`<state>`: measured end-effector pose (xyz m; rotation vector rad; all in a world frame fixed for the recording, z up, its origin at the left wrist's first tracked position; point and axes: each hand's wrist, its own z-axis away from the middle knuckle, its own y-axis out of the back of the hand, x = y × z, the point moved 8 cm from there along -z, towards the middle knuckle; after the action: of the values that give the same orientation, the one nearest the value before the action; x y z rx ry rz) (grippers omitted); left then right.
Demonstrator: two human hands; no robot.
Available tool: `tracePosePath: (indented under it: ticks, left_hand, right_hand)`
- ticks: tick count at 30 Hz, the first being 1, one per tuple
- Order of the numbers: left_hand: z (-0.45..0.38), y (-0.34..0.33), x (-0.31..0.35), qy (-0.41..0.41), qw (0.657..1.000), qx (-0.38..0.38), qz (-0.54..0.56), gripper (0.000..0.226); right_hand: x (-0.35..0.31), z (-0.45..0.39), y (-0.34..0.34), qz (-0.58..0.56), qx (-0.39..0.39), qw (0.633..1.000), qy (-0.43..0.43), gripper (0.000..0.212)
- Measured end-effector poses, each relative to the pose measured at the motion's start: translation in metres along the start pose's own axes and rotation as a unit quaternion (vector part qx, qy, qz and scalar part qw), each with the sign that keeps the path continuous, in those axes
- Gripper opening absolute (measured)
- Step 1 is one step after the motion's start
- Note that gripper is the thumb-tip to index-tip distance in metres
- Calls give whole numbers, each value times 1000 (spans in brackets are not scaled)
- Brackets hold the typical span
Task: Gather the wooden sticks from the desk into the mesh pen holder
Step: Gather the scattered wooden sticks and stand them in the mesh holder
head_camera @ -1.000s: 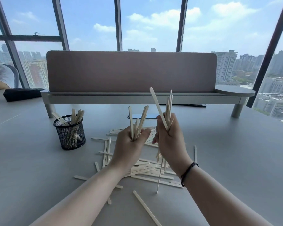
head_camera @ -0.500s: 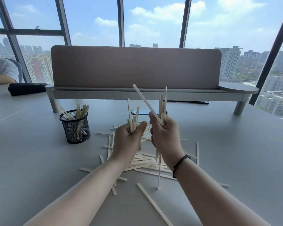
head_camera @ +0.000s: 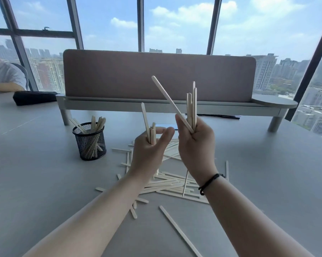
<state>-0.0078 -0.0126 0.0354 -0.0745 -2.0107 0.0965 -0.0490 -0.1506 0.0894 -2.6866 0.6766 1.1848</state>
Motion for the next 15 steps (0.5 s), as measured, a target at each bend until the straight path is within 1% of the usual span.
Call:
tracePosePath:
  ticks: [2, 3, 6, 9, 10, 13, 15]
  left_hand:
    - [0, 1, -3, -3, 1000, -5, 0, 46]
    - [1, 1, -5, -4, 1000, -8, -2, 45]
    - [3, 1, -10, 4, 1000, -8, -2, 44]
    - [3, 1, -8, 13, 1000, -6, -6, 27]
    - [3, 1, -7, 9, 1000, -6, -10, 27]
    - [4, -2, 6, -34, 999, -14, -19, 32]
    - [5, -4, 17, -68, 997, -17, -32, 27]
  right_hand:
    - [-10, 0, 6, 11, 23, 999, 30, 50]
    - [-11, 1, 6, 16, 23, 999, 34, 50]
    - [7, 11, -4, 12, -11, 1000, 3, 46]
    - [25, 17, -8, 10, -16, 999, -29, 41]
    - [29, 16, -8, 4, -11, 999, -30, 38]
    - [35, 16, -9, 3, -13, 999, -39, 30]
    - [39, 20, -14, 7, -25, 999, -42, 30]
